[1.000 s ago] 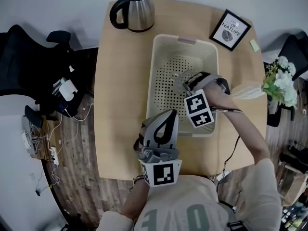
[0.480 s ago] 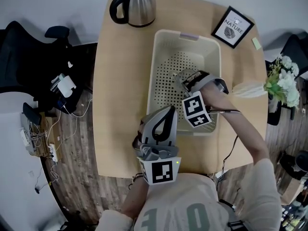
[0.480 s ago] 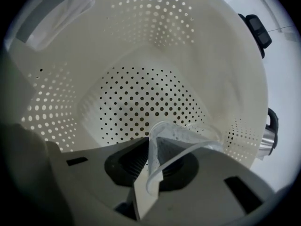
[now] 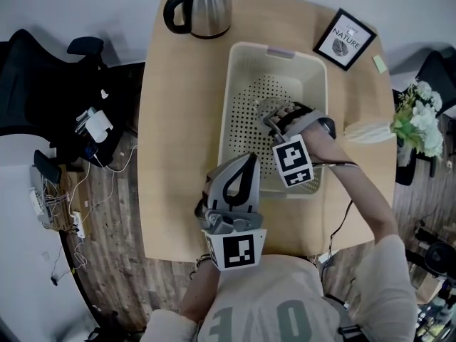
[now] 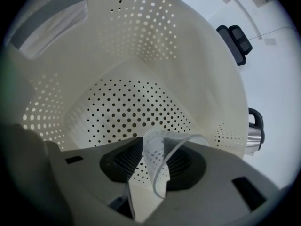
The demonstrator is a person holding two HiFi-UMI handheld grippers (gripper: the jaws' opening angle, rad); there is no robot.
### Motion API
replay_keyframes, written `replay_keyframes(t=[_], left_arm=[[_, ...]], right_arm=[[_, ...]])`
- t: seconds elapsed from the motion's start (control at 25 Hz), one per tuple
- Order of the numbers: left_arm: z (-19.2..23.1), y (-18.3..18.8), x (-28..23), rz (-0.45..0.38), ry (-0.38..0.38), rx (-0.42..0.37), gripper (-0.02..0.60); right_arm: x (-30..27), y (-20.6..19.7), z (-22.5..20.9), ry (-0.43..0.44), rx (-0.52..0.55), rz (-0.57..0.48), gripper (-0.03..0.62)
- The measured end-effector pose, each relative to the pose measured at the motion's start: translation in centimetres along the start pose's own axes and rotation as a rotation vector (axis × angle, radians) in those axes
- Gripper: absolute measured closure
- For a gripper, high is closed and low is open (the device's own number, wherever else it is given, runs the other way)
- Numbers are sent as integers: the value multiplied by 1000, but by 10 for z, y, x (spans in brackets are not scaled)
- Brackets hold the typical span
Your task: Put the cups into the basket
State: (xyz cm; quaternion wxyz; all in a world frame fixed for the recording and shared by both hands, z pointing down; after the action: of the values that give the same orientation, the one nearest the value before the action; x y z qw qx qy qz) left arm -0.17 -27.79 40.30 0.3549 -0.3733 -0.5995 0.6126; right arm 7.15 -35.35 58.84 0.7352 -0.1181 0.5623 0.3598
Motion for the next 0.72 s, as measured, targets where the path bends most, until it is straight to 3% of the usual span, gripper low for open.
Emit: replay_keyframes(t=[0.12,0.24,0.72], left_arm=[[-1,1,1,-2,0,3,574],[-1,5,2,-5,-3,1,574],[-6,21,12,-47,-2,-4,575]], right_arm=[[-2,5,-3,9,-68,-35,382],[1,6,-7,11,-123,-60,332],[37,-4,-12,-77,-227,-87,301]])
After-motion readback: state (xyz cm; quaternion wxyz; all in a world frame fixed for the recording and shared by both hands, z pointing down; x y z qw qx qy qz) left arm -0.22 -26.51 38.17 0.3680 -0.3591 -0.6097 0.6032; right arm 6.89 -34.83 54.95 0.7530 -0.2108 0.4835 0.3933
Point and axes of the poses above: the fingertips, and each gripper's own axes: x backward along the fingers, z to its left, y out of its top, the point moved 2 cm from there along x, backward along the fingers, and after that the axes turned 12 degrees about x, right-handed, at the moved point
